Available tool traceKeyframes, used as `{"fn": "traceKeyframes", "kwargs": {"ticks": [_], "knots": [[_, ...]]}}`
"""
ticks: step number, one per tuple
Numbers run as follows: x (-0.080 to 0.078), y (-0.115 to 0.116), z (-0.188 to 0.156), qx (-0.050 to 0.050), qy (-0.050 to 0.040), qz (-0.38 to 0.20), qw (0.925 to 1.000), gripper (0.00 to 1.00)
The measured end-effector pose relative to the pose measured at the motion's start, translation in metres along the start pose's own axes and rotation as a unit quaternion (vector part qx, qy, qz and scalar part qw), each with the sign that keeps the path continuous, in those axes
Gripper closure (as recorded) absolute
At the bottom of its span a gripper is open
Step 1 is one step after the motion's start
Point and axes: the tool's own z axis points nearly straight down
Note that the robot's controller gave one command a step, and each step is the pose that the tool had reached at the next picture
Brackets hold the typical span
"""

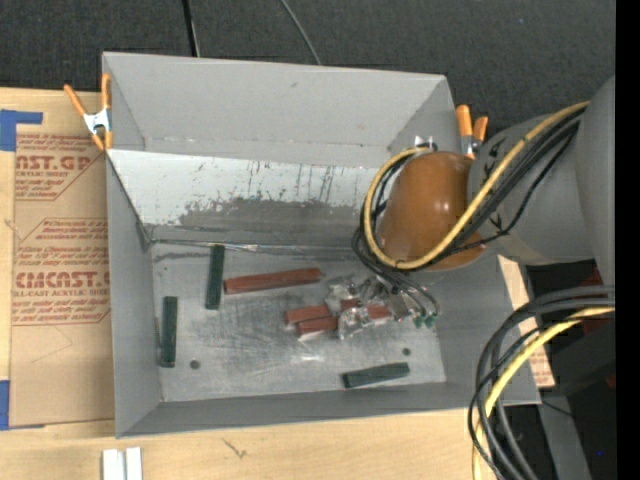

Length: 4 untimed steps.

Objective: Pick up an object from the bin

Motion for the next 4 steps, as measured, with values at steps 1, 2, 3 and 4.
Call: {"fn": "traceKeyframes", "kwargs": {"ticks": [1, 2, 3, 4], "knots": [[0.026, -0.004, -0.025, -0.001, 0.0068, -0.022, 0.9997, 1.0], [0.017, -0.009, -0.131, 0.0, 0.0055, -0.031, 0.9995, 0.0], [0.018, -0.009, -0.13, -0.001, 0.0065, -0.03, 0.9995, 0.0], [-0.001, -0.022, -0.073, 0.0, 0.0033, -0.052, 0.9986, 0.0]]}}
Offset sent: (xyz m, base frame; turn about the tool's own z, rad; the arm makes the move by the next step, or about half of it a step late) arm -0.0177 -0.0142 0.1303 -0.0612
